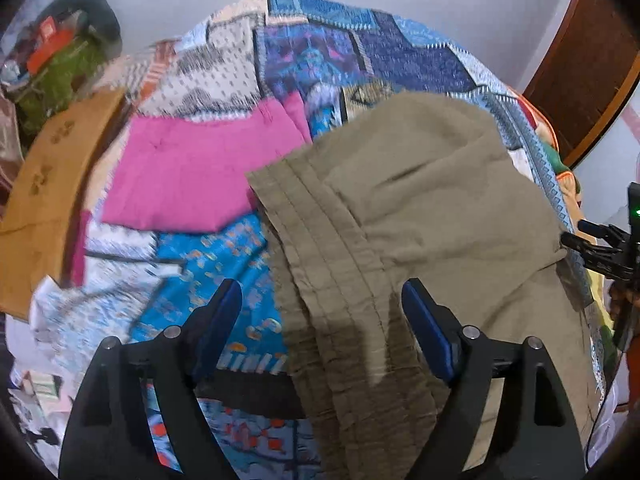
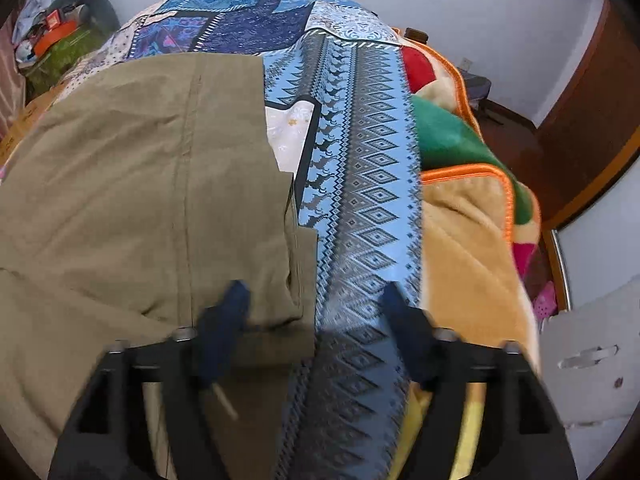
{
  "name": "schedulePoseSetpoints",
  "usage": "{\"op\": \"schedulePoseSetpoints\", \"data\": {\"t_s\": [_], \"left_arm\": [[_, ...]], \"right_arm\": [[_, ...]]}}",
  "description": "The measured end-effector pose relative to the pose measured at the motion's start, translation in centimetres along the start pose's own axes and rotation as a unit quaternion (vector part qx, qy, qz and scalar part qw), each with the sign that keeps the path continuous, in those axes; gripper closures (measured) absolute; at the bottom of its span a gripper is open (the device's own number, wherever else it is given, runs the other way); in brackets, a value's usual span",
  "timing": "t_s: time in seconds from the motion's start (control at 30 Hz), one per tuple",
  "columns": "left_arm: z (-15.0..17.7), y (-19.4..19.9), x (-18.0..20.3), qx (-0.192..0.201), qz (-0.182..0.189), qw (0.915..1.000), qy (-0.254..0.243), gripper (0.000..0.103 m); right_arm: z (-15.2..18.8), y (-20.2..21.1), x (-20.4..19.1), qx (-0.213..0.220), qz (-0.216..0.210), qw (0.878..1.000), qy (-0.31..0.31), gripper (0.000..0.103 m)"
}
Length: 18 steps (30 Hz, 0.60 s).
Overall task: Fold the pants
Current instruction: 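Grasp the waistband with the left tool while the right tool grasps the leg hem, lift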
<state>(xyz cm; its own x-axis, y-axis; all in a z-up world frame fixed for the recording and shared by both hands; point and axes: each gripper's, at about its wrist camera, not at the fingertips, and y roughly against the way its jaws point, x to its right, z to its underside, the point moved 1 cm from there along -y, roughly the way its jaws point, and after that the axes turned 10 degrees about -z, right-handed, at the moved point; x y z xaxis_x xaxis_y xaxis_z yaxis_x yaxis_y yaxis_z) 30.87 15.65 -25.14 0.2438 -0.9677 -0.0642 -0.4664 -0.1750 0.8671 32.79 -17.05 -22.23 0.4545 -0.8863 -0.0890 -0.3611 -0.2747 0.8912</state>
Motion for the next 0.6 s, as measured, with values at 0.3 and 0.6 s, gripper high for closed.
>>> {"op": "schedulePoseSetpoints", "data": {"t_s": [0.3,0.6], "left_arm": [[-4.3,0.7,-3.0,0.042,-0.022,0.9985,0.027,0.011],[-6.6,-5.5,-3.2,0.007,-0.020,0.9996,0.021,0.011]], "right_arm": [[-3.3,5.2,-1.7,0.063,-0.004,0.996,0.065,0.020],[-9.9,1.1,-2.2,0.115,-0.024,0.992,0.053,0.020]]}}
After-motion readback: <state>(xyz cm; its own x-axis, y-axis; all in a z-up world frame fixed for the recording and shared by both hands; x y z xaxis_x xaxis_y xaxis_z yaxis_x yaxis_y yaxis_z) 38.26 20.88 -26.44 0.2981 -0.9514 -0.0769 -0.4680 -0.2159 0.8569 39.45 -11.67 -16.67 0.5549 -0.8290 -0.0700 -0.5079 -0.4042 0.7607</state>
